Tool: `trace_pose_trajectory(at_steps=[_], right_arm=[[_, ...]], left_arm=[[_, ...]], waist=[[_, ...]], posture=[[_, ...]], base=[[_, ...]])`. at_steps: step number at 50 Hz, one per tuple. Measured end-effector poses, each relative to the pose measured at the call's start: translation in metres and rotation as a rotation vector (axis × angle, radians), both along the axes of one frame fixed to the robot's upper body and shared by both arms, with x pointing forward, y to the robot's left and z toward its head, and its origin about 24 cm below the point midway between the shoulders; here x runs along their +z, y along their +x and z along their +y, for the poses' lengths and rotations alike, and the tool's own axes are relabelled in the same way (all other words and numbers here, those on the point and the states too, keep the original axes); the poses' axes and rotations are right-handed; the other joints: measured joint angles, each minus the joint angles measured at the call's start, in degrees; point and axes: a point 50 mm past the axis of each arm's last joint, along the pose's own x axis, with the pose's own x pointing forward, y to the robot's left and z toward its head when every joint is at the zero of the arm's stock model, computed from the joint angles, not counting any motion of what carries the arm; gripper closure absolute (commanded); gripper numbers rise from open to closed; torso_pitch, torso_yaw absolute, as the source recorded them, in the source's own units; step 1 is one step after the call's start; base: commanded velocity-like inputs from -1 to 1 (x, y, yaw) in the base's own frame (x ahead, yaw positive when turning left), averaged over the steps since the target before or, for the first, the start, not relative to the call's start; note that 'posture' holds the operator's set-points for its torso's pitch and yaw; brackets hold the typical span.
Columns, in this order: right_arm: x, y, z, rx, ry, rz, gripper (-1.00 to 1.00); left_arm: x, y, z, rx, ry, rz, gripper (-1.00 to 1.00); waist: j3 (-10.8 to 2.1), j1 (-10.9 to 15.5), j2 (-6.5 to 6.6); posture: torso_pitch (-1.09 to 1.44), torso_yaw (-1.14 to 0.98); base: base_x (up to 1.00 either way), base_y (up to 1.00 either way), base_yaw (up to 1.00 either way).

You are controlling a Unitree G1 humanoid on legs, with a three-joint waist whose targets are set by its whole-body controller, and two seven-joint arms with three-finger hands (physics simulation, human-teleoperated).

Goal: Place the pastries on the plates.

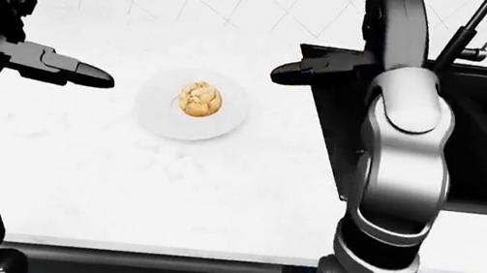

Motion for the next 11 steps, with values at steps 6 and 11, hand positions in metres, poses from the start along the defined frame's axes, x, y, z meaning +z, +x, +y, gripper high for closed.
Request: trace_pose_trajectory(at_steps=[6,11], right_arm=[[0.007,-0.016,-0.019,-0.055,0.017,-0.015,-1.0],[0.015,-0.021,-0.034,-0.097,0.021,-0.028,-1.0]], left_arm=[[0.002,-0.004,0.006,0.02,0.009,-0.003,-1.0],[0.012,-0.01,0.019,0.061,0.02,-0.019,-1.0]], waist=[[0.08,-0.1,-0.07],[0.21,-0.1,-0.17]], posture=[[0.0,0.0],[0.0,0.0]], base=[[0.0,0.0,0.0],[0.0,0.0,0.0]])
